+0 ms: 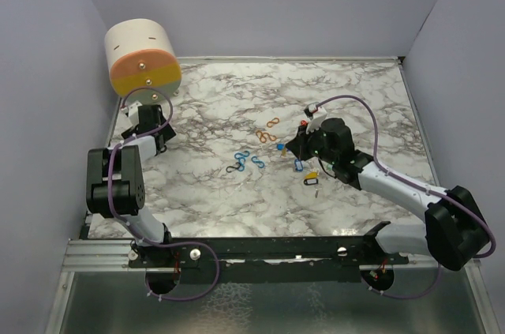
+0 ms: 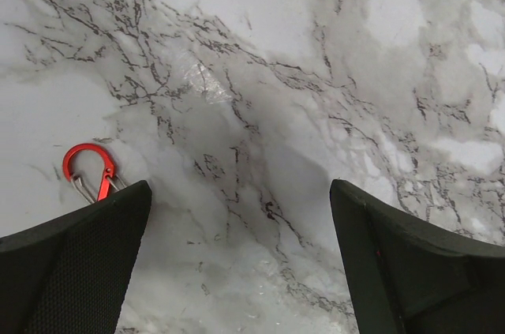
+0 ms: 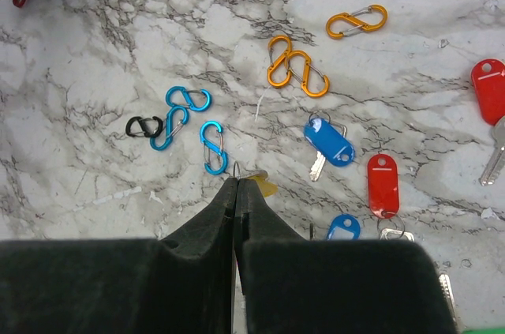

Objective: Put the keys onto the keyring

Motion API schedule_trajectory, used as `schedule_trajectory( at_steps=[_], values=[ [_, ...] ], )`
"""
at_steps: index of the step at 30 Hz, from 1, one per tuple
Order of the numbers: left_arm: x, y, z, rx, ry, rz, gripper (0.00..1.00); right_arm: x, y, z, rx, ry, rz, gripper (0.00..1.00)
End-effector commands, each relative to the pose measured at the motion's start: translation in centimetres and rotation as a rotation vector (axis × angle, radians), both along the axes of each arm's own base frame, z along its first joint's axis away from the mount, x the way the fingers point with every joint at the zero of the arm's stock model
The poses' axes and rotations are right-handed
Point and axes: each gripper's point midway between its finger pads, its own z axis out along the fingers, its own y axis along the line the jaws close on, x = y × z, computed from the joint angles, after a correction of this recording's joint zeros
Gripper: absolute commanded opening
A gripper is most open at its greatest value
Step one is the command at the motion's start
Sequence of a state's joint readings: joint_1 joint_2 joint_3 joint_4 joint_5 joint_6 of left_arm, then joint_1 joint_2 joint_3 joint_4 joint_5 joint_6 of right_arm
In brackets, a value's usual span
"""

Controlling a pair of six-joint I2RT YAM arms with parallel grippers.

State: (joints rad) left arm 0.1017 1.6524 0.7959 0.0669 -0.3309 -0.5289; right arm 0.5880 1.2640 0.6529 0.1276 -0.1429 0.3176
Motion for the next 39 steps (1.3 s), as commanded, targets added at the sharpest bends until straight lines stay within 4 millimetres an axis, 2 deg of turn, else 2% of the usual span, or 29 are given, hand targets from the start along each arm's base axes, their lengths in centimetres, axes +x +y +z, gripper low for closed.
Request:
schedule_trajectory(
  at_steps=[1, 9, 14, 26, 39],
  values=[
    [-1.8, 1.1, 0.5, 0.052, 0.047, 0.028, 0.99, 0.1, 0.1, 1.1, 0.025, -0.036, -0.005, 0.01],
    [-0.3, 1.1, 3.8, 0.053, -0.034, 0.006, 0.99, 0.3, 0.0, 0.9, 0.012, -0.031, -0.019, 0.01],
    [-0.6, 1.5, 5.8, 0.071, -0.068, 0.031, 0.99, 0.4, 0.0, 0.9, 0.011, -0.03, -0.021, 0.01],
    [-4.0, 3.4, 3.8, 0.044, -0.037, 0.248, 0.99, 0.3, 0.0, 1.3, 0.015, -0.031, -0.016, 0.01],
    [-4.4, 3.8, 2.3, 0.028, -0.002, 0.297, 0.92, 0.4, 0.1, 1.9, 0.019, -0.035, -0.015, 0.01]
  ],
)
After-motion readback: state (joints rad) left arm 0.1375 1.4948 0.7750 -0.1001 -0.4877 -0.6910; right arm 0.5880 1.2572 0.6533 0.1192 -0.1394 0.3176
